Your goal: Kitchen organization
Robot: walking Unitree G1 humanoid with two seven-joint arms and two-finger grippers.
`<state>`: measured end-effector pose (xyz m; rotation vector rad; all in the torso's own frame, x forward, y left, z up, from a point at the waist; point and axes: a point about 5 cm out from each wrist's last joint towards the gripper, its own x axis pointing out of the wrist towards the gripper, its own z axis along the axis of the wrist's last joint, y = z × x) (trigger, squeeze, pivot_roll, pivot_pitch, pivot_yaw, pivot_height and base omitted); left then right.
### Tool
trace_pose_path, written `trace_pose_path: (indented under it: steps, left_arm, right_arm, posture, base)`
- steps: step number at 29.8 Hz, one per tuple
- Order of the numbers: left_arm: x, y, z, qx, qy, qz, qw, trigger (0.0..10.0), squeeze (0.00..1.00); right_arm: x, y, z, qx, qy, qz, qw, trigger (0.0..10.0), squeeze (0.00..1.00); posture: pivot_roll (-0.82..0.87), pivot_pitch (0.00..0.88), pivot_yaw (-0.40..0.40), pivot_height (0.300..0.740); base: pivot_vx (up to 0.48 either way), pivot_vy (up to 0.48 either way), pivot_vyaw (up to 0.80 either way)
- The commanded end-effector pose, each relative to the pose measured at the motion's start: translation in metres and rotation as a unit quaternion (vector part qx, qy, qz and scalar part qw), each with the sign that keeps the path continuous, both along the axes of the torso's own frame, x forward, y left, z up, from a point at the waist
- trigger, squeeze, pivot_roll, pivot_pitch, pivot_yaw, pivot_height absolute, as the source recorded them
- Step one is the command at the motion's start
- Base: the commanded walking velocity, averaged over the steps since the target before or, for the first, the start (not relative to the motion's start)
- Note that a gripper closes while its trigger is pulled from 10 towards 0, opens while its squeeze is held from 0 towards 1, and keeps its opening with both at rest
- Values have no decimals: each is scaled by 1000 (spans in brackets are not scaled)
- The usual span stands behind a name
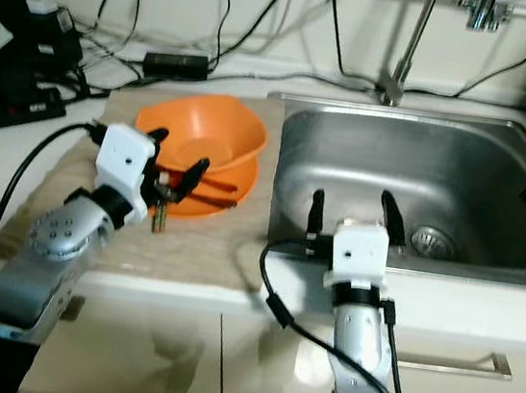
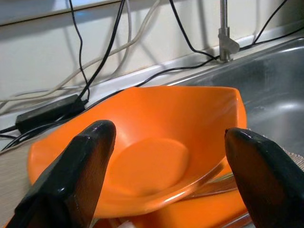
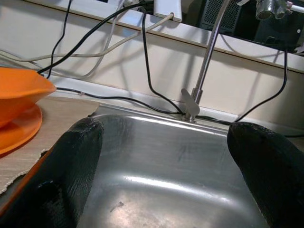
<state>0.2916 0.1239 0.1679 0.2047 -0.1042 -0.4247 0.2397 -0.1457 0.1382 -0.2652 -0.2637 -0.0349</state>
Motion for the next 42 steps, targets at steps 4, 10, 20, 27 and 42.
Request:
trace_pose_path:
  steps: [4,10,20,27,42]
  left_arm:
    - [-1,2,-3,7,7,11,1000,10000,0]
    - [-1,7,-10,-15,29,36,999,10000,0]
    - [3,16,-13,-31,39,69,996,10000,0]
    - [4,17,-12,-32,36,80,996,10000,0]
    - [3,14,0,-13,5,87,996,10000,0]
  right_arm:
    - [3,2,-2,-5,11,1,1000,10000,0]
    - [3,4,-3,1,18,10,1000,10000,0]
    - [5,4,-4,-3,21,18,1000,10000,0]
    - [4,7,-5,-4,26,25,999,10000,0]
    - [4,6,-7,-5,31,30,999,10000,0]
  posture:
    - [-19,0,62,740]
    - [-16,0,60,740]
    - [-11,0,51,740]
    - [-9,0,48,740]
    - [-3,0,45,740]
  base:
    - [0,0,0]
    - [0,-130,0]
    - [199,-386,0]
    - [0,0,0]
    - [0,0,0]
